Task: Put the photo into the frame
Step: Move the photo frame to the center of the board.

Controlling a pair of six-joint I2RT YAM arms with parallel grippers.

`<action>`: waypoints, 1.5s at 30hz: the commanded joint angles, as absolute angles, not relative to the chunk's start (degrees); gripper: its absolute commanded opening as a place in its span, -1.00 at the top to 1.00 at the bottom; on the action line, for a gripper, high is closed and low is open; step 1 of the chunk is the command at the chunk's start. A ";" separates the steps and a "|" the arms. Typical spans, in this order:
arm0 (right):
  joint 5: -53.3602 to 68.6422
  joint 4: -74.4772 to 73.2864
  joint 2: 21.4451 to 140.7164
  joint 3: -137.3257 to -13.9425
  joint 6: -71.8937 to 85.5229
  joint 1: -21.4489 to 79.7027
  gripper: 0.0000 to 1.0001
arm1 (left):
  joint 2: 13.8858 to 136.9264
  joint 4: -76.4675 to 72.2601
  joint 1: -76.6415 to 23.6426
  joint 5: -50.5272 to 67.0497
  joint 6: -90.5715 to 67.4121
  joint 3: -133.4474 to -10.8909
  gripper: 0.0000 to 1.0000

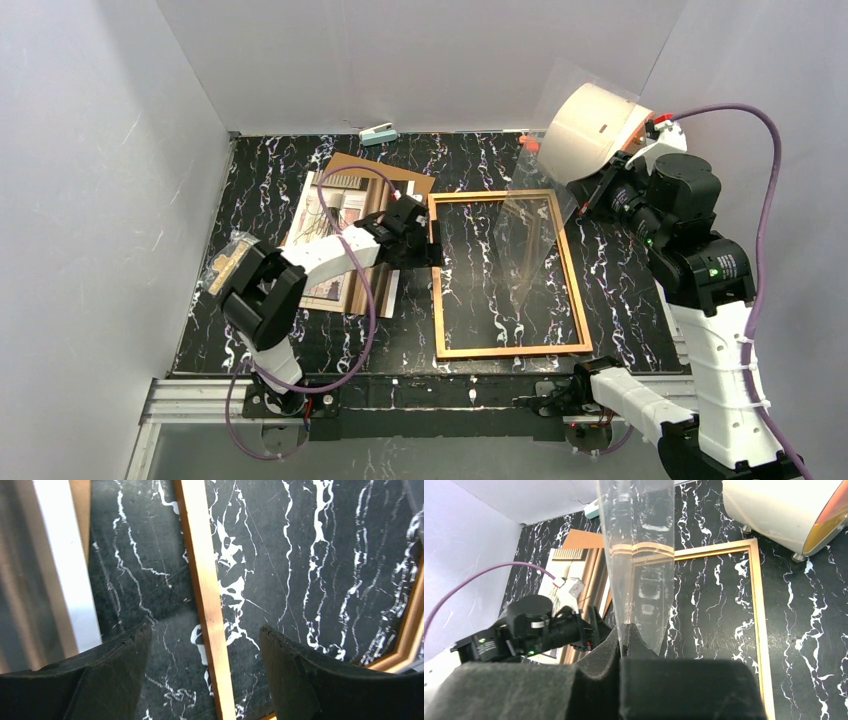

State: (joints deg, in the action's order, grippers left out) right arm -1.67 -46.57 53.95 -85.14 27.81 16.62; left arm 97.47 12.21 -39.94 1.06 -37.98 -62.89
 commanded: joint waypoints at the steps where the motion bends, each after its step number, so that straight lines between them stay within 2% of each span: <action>1: -1.44 -43.90 53.57 -88.25 26.19 16.63 0.97 | 102.08 14.05 -42.07 -5.15 -39.41 -66.74 -0.47; 16: 1.49 -42.22 53.75 -88.51 27.16 16.71 0.97 | 111.57 18.75 -43.12 -13.19 -37.56 -72.21 0.37; 19: 3.24 -42.34 54.80 -88.96 27.16 16.67 0.97 | 112.27 20.43 -41.58 -15.22 -36.60 -73.46 0.50; 21: 4.65 -42.53 55.61 -89.32 27.45 16.68 0.97 | 112.13 20.57 -39.85 -14.94 -36.12 -73.21 0.52; 32: 13.68 -42.34 60.32 -90.02 29.08 16.65 0.97 | 110.12 19.28 -32.33 -8.92 -30.15 -70.77 0.45; 36: 17.51 -42.43 61.89 -90.52 29.34 16.68 0.97 | 109.20 18.81 -31.48 -4.98 -29.54 -71.14 0.36; 41: 22.73 -41.93 63.49 -91.78 29.79 16.64 0.97 | 103.55 18.69 -28.39 5.66 -31.20 -73.52 0.09; 45: 27.06 -39.85 64.33 -91.58 29.82 16.64 0.97 | 97.30 19.40 -23.59 9.41 -31.90 -76.27 -0.28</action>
